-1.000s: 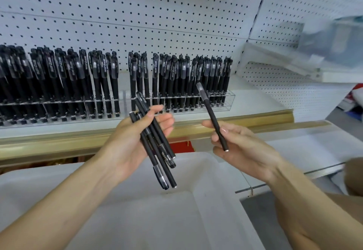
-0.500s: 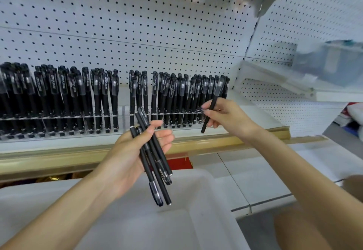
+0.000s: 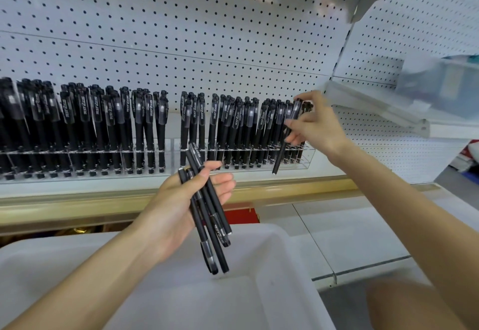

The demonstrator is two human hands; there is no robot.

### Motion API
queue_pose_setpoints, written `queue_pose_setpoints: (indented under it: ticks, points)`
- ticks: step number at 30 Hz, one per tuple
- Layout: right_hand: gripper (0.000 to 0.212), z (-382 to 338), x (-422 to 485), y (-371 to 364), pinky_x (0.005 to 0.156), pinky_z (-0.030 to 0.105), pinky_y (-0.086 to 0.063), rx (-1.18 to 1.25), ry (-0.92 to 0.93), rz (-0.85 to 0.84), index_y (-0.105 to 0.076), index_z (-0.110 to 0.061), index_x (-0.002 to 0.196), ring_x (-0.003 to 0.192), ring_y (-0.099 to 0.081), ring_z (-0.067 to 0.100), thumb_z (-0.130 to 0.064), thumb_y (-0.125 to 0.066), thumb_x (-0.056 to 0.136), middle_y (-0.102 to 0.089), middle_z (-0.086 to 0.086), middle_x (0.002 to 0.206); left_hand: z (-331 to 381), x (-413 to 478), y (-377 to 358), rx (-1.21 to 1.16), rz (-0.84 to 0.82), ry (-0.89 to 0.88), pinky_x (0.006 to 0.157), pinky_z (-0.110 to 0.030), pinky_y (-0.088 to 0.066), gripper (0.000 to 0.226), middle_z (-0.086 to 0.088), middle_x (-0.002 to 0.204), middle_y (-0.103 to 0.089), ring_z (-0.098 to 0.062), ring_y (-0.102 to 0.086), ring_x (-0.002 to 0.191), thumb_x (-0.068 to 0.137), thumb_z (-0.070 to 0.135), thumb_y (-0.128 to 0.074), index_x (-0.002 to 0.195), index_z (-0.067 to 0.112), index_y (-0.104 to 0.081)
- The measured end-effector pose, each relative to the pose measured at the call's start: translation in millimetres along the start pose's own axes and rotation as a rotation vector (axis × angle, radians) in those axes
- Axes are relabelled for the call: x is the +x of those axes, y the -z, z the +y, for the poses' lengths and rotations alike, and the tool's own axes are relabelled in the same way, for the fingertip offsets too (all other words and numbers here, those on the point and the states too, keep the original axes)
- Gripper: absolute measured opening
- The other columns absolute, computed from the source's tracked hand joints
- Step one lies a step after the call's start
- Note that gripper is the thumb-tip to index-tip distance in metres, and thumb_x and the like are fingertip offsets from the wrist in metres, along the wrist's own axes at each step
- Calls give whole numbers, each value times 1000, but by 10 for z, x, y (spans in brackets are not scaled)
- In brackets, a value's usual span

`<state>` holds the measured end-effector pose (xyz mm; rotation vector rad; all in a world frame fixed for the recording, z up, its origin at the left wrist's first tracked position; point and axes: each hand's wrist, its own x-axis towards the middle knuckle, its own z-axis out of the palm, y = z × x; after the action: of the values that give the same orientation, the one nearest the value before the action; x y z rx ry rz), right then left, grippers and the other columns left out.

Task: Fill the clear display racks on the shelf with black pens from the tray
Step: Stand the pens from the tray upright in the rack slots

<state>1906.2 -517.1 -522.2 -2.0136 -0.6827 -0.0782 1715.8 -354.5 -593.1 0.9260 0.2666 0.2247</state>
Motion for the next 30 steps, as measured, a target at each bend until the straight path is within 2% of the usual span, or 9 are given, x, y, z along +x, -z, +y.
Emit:
queue_pose_setpoints:
  ticks: [4,10,15,17,20,22,24,27,30]
  points:
    - [36,20,24,33,72,39,-60,146,77,197,-45,-10,117,63,-71,23,-6,-67,88,-67,5,61,7,-5,6,-3,2,-1,71,-30,-60,25,-16,99,-73,-24,-72,92,99,11,-44,115,6,-63]
    - [30,6,-57,-79,65,22,-56,70,185,362,-47,-14,113,62,-70,10,-7,-65,90,-67,9,70,3,-26,10,20,4,8,70,-30,-60,25,-15,99,-73,-23,-72,91,99,11,-45,114,7,-64]
    - [27,-46,-32,-92,73,32,-58,62,225,433,-44,-20,107,63,-70,12,-7,-62,91,-62,-3,66,10,-37,10,13,6,17,69,-29,-60,25,-15,98,-73,-23,-72,90,99,11,-43,114,7,-64]
    - [27,-56,-12,-96,72,32,-58,30,222,419,-44,-21,106,62,-70,11,-7,-61,91,-63,1,68,11,-39,6,14,7,16,70,-30,-60,25,-16,98,-73,-23,-72,90,100,11,-43,114,7,-64]
    - [25,-32,15,-131,66,24,-57,-48,182,322,-46,-16,110,60,-69,8,-5,-60,92,-65,10,76,15,-38,-9,16,6,16,71,-30,-60,25,-16,99,-73,-24,-72,91,100,10,-44,114,6,-64]
    - [27,2,31,-150,60,13,-53,-94,164,261,-51,-11,116,59,-67,3,-2,-60,92,-64,9,77,16,-35,-11,18,3,13,71,-31,-60,25,-16,99,-73,-24,-72,91,99,11,-44,114,6,-64]
    - [29,27,36,-163,62,10,-52,-150,172,217,-55,-9,119,60,-67,1,0,-59,92,-64,5,77,19,-32,-6,30,-1,13,72,-31,-60,25,-16,99,-73,-24,-72,91,99,11,-44,114,7,-64]
    - [31,31,47,-159,74,24,-58,-245,198,175,-57,-11,123,69,-69,8,-2,-59,93,-68,11,84,22,-32,3,41,-1,11,72,-31,-60,24,-15,99,-73,-24,-72,91,99,11,-45,113,7,-64]
    - [33,9,66,-145,78,38,-58,-335,219,163,-58,-12,125,72,-69,11,-6,-61,92,-68,4,80,21,-28,-2,35,2,14,71,-30,-60,24,-16,98,-73,-24,-72,91,99,11,-45,113,7,-64]
